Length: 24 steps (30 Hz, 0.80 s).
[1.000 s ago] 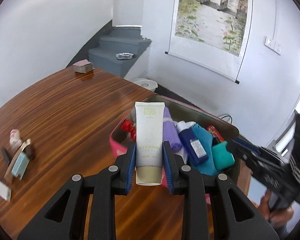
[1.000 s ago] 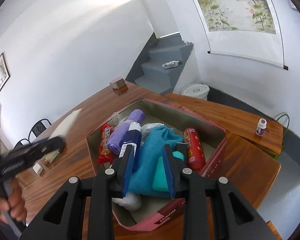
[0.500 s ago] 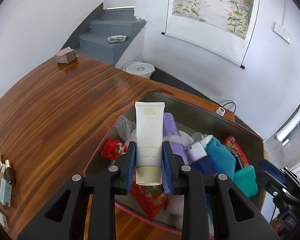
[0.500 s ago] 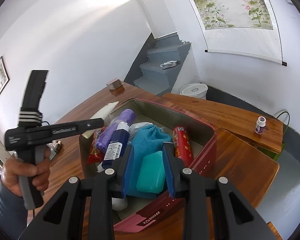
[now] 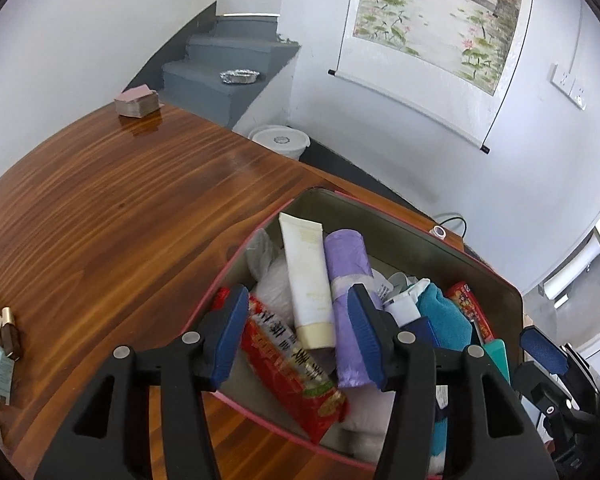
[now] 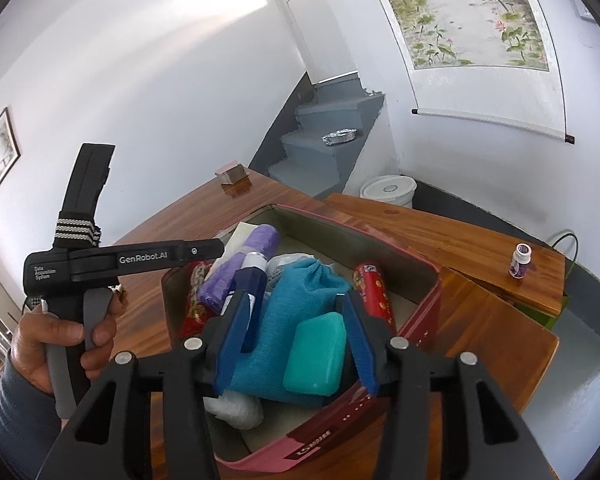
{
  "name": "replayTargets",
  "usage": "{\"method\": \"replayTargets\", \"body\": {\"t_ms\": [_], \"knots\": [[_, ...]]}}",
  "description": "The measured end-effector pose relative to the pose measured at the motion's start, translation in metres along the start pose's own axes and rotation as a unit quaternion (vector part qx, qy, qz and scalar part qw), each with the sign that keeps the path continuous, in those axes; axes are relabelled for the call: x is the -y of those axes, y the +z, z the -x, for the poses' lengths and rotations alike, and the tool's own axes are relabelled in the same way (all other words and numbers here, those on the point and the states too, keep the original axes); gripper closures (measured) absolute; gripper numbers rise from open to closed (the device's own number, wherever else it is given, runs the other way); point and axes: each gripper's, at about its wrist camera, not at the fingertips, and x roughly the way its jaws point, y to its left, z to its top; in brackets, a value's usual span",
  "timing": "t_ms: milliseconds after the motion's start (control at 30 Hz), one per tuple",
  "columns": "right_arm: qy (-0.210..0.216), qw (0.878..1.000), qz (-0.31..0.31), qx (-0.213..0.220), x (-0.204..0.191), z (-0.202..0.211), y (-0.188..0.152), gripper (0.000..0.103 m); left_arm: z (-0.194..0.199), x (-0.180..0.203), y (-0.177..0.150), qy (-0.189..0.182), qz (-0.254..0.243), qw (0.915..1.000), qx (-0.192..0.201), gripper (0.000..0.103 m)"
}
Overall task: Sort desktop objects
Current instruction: 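Open both grippers to drop the tube and blue bottle into the tin, then move the left gripper to the table and grasp the white rectangular case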
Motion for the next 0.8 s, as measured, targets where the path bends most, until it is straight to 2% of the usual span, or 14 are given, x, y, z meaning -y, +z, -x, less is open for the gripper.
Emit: {"method": "replayTargets", "body": {"t_ms": [167,267,400,500,667,800], "knots": [[0.006,1.000,0.011,0.002,-0.014,0.004,0.000,0.049,0.020,-0.008,-0.011,0.022,-0.003,0.9996,0.019,0.048],[0.012,1.000,0.022,0.001,-0.027,0.005,-0.003,0.045,0.029,-0.021,-0.017,0.029,0.005,0.9993,0.023,0.048],[0.022,0.999,0.038,0.001,-0.047,0.004,-0.005,0.030,0.041,-0.047,-0.028,0.047,0.029,0.9980,0.030,0.048],[0.034,0.998,0.056,-0.001,-0.067,0.002,-0.007,0.026,0.052,-0.074,-0.039,0.062,0.060,0.9957,0.032,0.047],[0.064,0.994,0.081,-0.023,-0.102,-0.012,-0.013,0.024,0.073,-0.131,-0.064,0.101,0.120,0.9871,0.033,0.047],[0.084,0.990,0.104,-0.047,-0.129,-0.026,-0.023,0.023,0.091,-0.182,-0.090,0.143,0.171,0.9744,0.029,0.046]]}}
